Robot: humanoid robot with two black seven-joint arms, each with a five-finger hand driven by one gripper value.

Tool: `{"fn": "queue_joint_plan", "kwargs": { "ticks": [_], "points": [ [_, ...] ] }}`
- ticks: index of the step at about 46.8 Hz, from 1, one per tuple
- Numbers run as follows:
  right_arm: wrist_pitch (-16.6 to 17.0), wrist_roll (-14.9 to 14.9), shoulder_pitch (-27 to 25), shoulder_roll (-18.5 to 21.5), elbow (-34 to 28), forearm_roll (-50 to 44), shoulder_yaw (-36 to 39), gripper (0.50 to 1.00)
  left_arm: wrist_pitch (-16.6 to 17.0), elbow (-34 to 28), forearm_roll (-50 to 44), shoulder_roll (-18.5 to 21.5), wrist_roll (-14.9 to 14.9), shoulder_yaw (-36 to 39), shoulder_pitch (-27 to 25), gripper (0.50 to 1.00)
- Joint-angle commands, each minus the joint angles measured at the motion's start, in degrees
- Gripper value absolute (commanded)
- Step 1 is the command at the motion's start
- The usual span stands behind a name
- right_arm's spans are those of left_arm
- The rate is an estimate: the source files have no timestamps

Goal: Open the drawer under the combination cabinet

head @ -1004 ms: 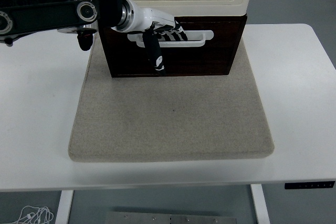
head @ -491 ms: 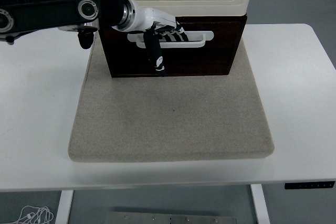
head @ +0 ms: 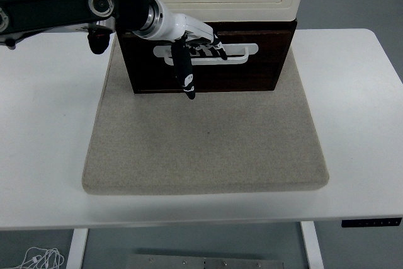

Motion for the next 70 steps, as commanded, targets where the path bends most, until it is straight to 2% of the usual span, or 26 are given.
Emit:
{"fn": "queue_joint_plan", "kwargs": {
  "ticks": [1,58,70],
  "points": [
    [0.05,-0.01,-0.01,0.00,0.00,0.00,0.00,0.926,-0.63,-0.08,-0.08,0.14,0.00,-0.19,-0.09,1.000],
    [0.05,-0.01,-0.01,0.00,0.00,0.00,0.00,0.928,-13.37,-0.87,-5.45,2.78,0.00,-4.41,-2.29,1.000],
    [-0.04,-0.01,-0.01,0.00,0.00,0.00,0.00,0.928,-14.69,-0.87,-6.32,3.48,0.00,-5.99,-2.81,1.000]
  ]
}}
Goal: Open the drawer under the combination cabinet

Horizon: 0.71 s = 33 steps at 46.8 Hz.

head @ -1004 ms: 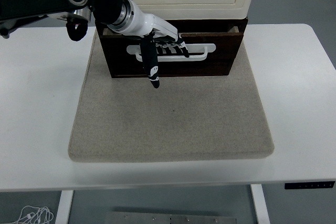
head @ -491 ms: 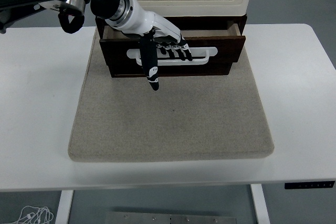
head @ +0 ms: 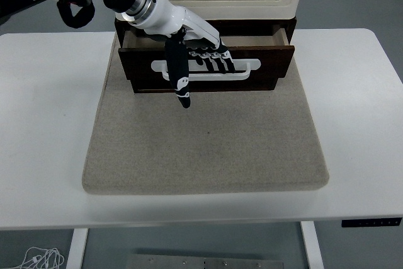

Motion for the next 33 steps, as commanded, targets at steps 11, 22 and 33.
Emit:
{"fn": "queue_joint_plan", "kwargs": {
  "ticks": [11,22,33],
  "points": [
    [0.03,-0.04,0.07,0.00,0.00,0.00,0.00,0.926,-0.37,-1.05,-4.18,0.65,-0.09,-4.62,-0.56,1.000],
    [-0.05,-0.04,-0.02,0.00,0.00,0.00,0.00,0.926,2.98,-0.79,-6.30,0.74,-4.39,-15.69,0.67,1.000],
    [0.04,0.05,-0.02,0.00,0.00,0.00,0.00,0.928,16.94,1.50,-6.21,0.04,-17.30,-25.02,1.46,1.000]
  ]
}}
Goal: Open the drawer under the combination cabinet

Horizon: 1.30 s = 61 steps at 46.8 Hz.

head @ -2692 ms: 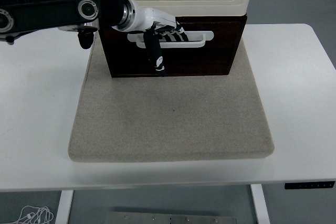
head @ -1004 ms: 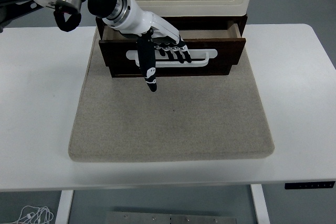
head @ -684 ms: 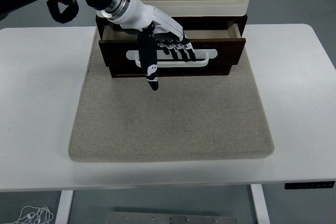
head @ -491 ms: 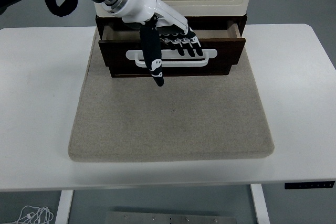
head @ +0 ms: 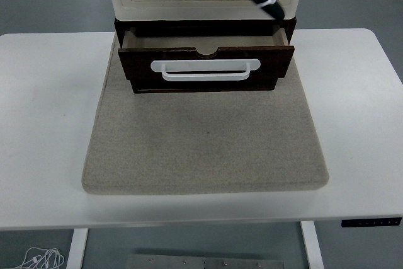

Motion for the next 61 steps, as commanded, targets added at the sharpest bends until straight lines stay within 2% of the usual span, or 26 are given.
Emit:
{"fn": "queue_joint_plan", "kwargs": {
  "ticks": [1,6,8,12,16,20,23,29,35,38,43,46,50,61],
  "points": [
    [0.03,0.08,-0.04,0.00,0.00,0.00,0.00,0.926,6.83,0.56,0.00,-0.07,-6.98,-2.86,0.43,1.000],
    [-0.06,-0.01,-0.04,0.00,0.00,0.00,0.00,0.926,15.53,2.48,-0.18,0.01,-13.05,-5.24,0.52,1.000],
    [0.03,-0.01,-0.04,0.00,0.00,0.00,0.00,0.928,18.61,4.15,-0.18,0.01,-14.55,-6.29,0.44,1.000],
    [0.03,-0.01,-0.04,0.00,0.00,0.00,0.00,0.926,23.62,8.46,-0.18,0.01,-17.71,-8.31,0.08,1.000],
    [-0.06,-0.01,-0.04,0.00,0.00,0.00,0.00,0.926,28.37,13.90,-0.27,-0.07,-22.63,-9.11,-0.44,1.000],
    [0.03,-0.01,-0.04,0.00,0.00,0.00,0.00,0.926,33.29,20.05,-0.62,0.10,-23.88,-10.60,-1.76,1.000],
    [0.03,-0.01,-0.04,0.00,0.00,0.00,0.00,0.928,34.53,25.59,-2.37,0.19,-23.96,-11.66,-2.11,1.000],
    [0.03,-0.01,0.04,0.00,0.00,0.00,0.00,0.926,34.44,36.58,-10.80,1.15,-23.88,-11.49,-2.03,1.000],
    [0.03,0.08,-0.04,0.00,0.00,0.00,0.00,0.926,33.04,47.65,-16.70,4.23,-23.88,-11.04,-0.80,1.000],
    [0.03,-0.01,-0.04,0.00,0.00,0.00,0.00,0.926,30.15,53.54,-17.05,4.06,-23.44,-11.39,0.78,1.000],
    [-0.06,-0.01,-0.04,0.00,0.00,0.00,0.00,0.926,22.42,60.49,-18.72,3.71,-22.03,-11.92,4.47,1.000],
    [0.03,-0.01,-0.04,0.00,0.00,0.00,0.00,0.926,19.07,62.69,-22.31,3.71,-21.24,-11.84,6.75,1.000],
    [0.03,-0.01,-0.04,0.00,0.00,0.00,0.00,0.928,16.43,63.22,-26.01,3.27,-20.71,-11.57,10.71,1.000],
    [-0.06,-0.01,-0.04,0.00,0.00,0.00,0.00,0.928,13.35,63.40,-29.96,-1.39,-20.36,-13.76,20.46,1.000]
  ]
}}
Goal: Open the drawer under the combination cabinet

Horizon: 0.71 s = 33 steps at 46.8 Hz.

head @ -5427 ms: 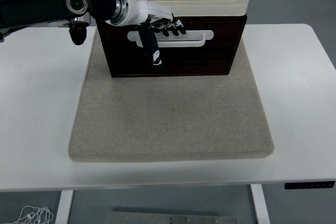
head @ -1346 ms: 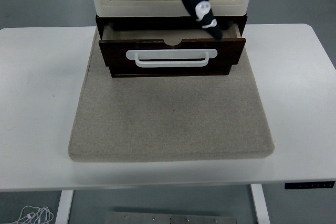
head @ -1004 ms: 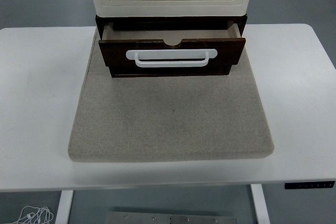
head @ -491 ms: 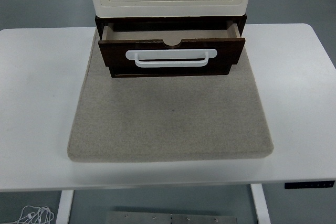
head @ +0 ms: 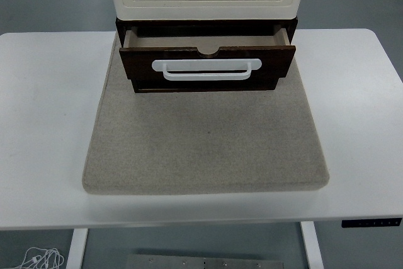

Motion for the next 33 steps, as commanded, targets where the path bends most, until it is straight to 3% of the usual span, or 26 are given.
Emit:
{"fn": "queue_joint_plan", "kwargs": {
  "ticks": [1,5,12,21,33],
  "points": [
    [0.05,-0.01,-0.01,0.00,0.00,0.00,0.00,0.928,-0.44,0.01,-3.22,-1.40,0.13,-1.72,3.63,1.000],
    [-0.04,-0.01,-0.01,0.00,0.00,0.00,0.00,0.928,-1.05,0.01,-5.34,-1.75,0.57,-2.26,6.53,1.000],
    [-0.04,-0.01,-0.01,0.00,0.00,0.00,0.00,0.928,-5.80,0.27,-5.60,-2.89,0.66,-2.43,10.57,1.000],
    [0.05,0.08,-0.01,0.00,0.00,0.00,0.00,0.928,-10.55,2.55,-5.60,-3.16,0.66,-3.48,11.28,1.000],
    [0.05,-0.01,-0.01,0.00,0.00,0.00,0.00,0.926,-10.81,3.17,-5.52,-5.88,0.66,-5.07,12.42,1.000]
  ]
}}
